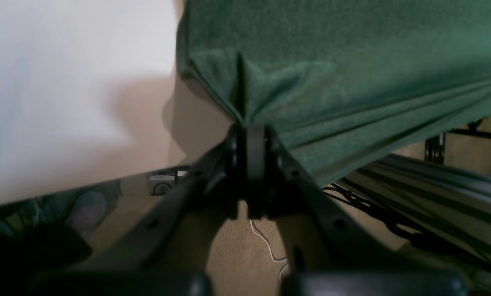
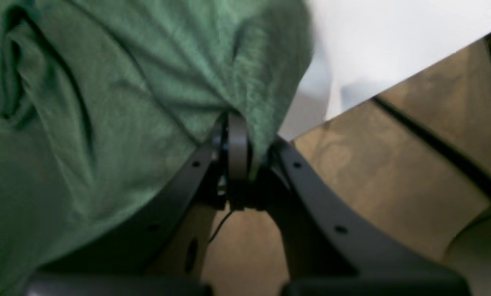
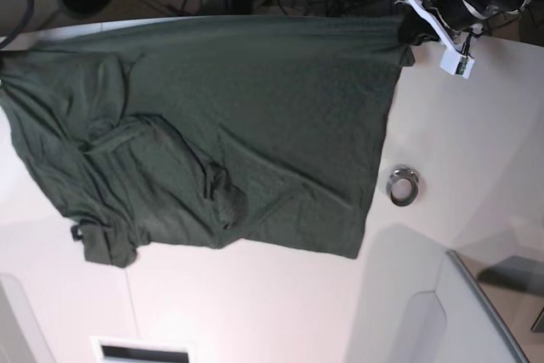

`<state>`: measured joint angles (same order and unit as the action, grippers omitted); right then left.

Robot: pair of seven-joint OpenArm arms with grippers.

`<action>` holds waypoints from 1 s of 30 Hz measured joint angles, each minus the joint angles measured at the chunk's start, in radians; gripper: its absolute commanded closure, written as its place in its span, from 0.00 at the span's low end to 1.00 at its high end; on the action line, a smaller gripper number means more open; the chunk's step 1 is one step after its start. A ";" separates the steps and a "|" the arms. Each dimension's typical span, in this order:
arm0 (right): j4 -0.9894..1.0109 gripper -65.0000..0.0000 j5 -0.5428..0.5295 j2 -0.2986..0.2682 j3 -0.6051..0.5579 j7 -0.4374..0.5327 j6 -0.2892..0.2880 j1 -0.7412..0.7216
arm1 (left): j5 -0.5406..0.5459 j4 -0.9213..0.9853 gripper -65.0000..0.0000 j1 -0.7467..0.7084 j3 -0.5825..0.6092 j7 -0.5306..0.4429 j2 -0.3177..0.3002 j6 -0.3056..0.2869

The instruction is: Layout the t-shirt on the table in an organized manner, then fold the t-shirt properly

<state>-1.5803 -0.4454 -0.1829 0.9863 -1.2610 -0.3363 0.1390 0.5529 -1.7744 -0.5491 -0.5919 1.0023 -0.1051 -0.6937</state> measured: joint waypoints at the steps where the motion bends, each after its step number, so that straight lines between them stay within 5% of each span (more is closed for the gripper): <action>1: 0.012 0.99 -0.002 -0.012 0.000 0.002 -0.001 -0.003 | 0.001 0.001 1.00 -0.003 0.000 -0.001 0.000 -0.003; 16: 0.235 0.99 0.007 -0.048 0.028 -0.003 0.014 -0.023 | -0.011 -0.003 1.00 -0.039 0.087 0.001 -0.023 -0.002; 24: 0.247 0.99 0.010 -0.072 0.028 -0.016 0.176 -0.045 | -0.006 -0.003 1.00 -0.024 0.084 0.065 -0.030 -0.003; 30: 0.294 0.99 -0.004 -0.082 -0.158 -0.023 0.285 -0.137 | -0.006 -0.003 1.00 0.106 0.076 0.147 -0.036 -0.003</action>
<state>-1.2865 -0.4492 -0.2653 0.8288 -1.2835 -0.0513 0.0017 0.5468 -1.7779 -0.4427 -0.5156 1.1492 -0.1413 -0.6964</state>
